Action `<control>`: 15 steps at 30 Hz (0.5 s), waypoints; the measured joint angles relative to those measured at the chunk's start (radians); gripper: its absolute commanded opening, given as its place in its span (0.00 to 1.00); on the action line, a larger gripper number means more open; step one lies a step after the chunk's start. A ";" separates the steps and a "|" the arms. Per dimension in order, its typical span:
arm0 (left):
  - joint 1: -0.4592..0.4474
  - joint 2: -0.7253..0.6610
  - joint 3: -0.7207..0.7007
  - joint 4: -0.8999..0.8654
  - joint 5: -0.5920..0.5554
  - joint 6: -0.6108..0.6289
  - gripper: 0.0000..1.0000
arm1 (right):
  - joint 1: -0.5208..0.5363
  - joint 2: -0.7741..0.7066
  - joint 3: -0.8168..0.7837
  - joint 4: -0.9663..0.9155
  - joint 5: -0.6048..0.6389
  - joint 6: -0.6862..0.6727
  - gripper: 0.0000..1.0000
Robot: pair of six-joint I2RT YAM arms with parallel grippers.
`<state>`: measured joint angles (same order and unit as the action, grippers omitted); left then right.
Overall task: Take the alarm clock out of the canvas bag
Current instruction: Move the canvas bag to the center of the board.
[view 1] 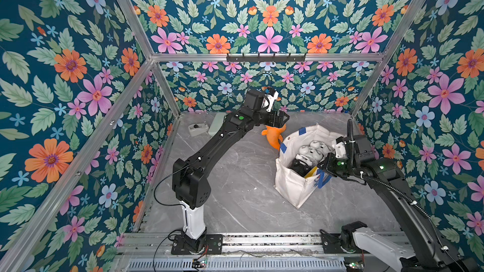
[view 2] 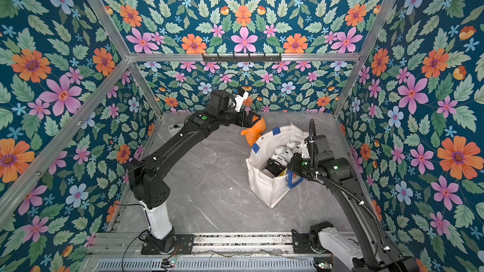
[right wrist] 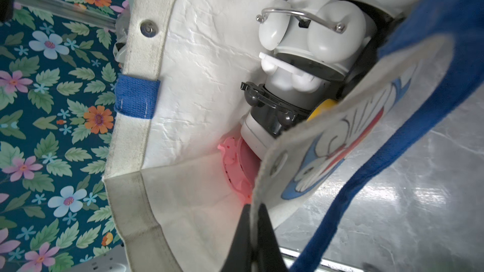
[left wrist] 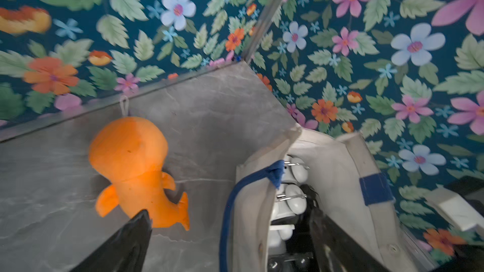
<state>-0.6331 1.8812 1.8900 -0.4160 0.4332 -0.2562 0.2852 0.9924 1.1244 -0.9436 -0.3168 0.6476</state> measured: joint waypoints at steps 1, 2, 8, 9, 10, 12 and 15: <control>-0.009 0.008 0.006 -0.027 0.001 0.004 0.95 | 0.013 0.000 0.000 -0.005 -0.003 0.003 0.00; -0.020 0.014 0.009 -0.056 -0.007 0.011 0.94 | 0.026 0.000 -0.002 -0.008 -0.005 0.003 0.00; -0.076 0.018 -0.024 -0.176 -0.027 0.048 0.91 | 0.059 0.002 -0.007 -0.008 -0.016 0.007 0.00; -0.081 0.012 -0.044 -0.186 -0.027 0.049 0.90 | 0.059 0.003 -0.007 -0.008 -0.016 0.008 0.02; -0.083 0.007 -0.060 -0.191 -0.027 0.050 0.89 | 0.059 0.003 -0.007 -0.008 -0.016 0.011 0.04; -0.095 0.000 -0.093 -0.205 -0.042 0.053 0.81 | 0.059 0.005 -0.009 -0.005 -0.018 0.011 0.14; -0.114 0.002 -0.108 -0.220 -0.047 0.057 0.64 | 0.059 0.005 -0.013 0.011 -0.031 0.013 0.25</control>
<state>-0.7475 1.8828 1.7824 -0.6365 0.3866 -0.1993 0.3443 0.9977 1.1114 -0.9325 -0.3477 0.6609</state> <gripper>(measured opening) 0.723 0.197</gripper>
